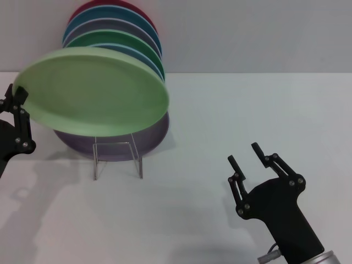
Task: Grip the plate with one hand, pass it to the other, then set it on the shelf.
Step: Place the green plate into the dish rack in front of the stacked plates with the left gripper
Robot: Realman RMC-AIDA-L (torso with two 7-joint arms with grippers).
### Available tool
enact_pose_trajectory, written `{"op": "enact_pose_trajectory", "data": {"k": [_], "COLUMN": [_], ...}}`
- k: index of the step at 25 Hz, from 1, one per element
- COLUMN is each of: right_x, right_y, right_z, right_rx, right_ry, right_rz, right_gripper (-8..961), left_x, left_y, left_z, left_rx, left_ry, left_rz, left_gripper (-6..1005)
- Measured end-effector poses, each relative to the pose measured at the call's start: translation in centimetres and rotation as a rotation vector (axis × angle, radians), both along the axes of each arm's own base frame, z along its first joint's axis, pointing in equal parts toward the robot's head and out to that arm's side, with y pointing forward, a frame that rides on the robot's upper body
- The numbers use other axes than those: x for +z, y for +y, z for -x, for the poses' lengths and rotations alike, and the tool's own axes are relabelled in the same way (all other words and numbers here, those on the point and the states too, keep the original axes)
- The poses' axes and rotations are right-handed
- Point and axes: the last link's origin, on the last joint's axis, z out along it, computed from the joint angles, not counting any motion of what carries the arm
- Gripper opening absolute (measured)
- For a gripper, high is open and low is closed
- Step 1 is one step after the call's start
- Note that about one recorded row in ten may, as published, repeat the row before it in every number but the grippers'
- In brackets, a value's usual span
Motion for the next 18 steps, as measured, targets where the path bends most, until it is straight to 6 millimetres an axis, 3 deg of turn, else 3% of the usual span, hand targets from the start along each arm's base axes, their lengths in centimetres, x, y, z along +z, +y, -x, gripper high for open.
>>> {"op": "enact_pose_trajectory", "data": {"k": [8, 18], "right_x": [0.3, 0.6], "right_y": [0.3, 0.9], "right_z": [-0.2, -0.3], "right_rx": [-0.01, -0.017], "right_ry": [0.0, -0.004], "right_rz": [-0.019, -0.04], "right_gripper": [393, 394], "left_x": [-0.3, -2.2], "left_y": [0.3, 0.5], "left_z": [0.7, 1.1], "left_rx": [0.035, 0.07], "left_ry": [0.092, 0.238], "left_rz": [-0.002, 0.036], "left_gripper": [33, 32]}}
